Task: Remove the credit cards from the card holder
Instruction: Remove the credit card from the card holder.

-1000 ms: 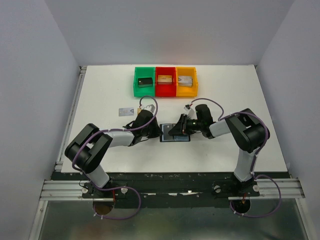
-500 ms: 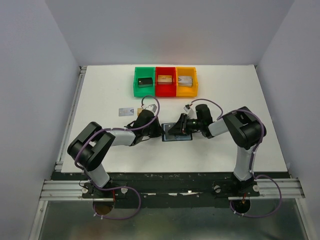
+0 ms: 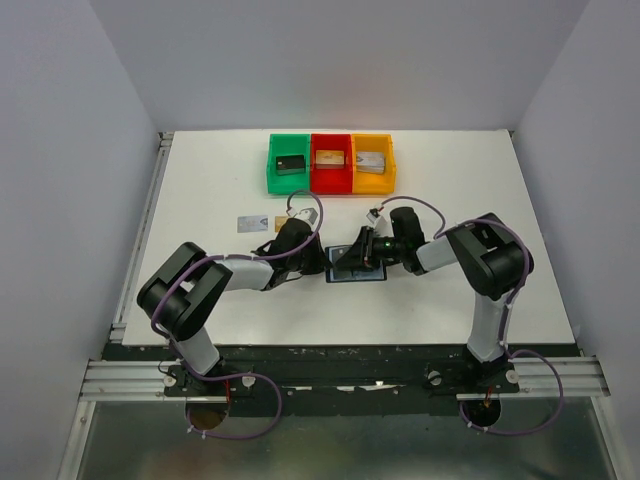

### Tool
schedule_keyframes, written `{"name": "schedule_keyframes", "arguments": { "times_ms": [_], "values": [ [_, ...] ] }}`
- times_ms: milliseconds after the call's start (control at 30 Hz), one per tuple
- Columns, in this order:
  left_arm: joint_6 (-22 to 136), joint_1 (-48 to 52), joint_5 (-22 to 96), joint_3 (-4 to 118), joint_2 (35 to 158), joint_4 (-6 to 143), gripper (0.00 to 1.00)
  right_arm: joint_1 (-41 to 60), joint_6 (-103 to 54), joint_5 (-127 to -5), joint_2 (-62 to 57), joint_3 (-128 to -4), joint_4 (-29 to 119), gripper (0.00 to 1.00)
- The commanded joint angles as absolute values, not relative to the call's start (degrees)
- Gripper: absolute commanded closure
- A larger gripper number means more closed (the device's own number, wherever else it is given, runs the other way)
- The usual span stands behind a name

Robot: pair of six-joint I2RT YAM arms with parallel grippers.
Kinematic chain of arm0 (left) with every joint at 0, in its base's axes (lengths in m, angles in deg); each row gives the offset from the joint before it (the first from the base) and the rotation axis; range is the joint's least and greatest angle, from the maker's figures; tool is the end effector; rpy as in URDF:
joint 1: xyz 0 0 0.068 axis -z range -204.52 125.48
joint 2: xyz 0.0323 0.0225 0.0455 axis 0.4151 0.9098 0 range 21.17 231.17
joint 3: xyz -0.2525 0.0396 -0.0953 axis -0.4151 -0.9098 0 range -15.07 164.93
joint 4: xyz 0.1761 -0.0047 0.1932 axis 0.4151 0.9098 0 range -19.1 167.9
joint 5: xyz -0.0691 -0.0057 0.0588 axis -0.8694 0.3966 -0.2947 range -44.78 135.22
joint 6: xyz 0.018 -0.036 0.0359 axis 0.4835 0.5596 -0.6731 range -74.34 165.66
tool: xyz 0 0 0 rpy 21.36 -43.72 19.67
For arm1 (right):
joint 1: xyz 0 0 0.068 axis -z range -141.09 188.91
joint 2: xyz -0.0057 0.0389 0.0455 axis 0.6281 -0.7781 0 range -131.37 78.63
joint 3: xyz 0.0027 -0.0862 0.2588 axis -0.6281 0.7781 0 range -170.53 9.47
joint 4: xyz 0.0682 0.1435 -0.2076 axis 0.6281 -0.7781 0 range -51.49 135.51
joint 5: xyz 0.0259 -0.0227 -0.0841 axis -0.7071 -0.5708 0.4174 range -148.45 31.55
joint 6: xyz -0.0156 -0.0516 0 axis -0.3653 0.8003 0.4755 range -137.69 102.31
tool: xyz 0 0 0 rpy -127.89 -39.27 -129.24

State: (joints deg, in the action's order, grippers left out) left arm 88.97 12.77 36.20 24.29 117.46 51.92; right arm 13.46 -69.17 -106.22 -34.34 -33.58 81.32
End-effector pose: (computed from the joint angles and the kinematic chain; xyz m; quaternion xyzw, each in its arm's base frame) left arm 0.2504 -0.1977 0.1361 -0.0125 0.8964 -0.3368 0.2879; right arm 0.2998 0.1718 0.0921 -0.0030 0.8297 0.5466 0.1130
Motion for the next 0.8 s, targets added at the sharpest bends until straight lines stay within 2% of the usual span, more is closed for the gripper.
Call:
{"name": "schedule_keyframes", "arguments": {
  "times_ms": [0,767],
  "values": [
    [89.08,13.71,37.30,24.22,117.94,57.63,1.00,12.63,-65.68,-105.04,-31.68,-34.65,75.84,0.64],
    [90.75,12.92,39.50,22.99,118.29,58.77,1.00,13.51,-61.28,-102.66,-25.35,-32.81,69.24,0.66]
  ]
}}
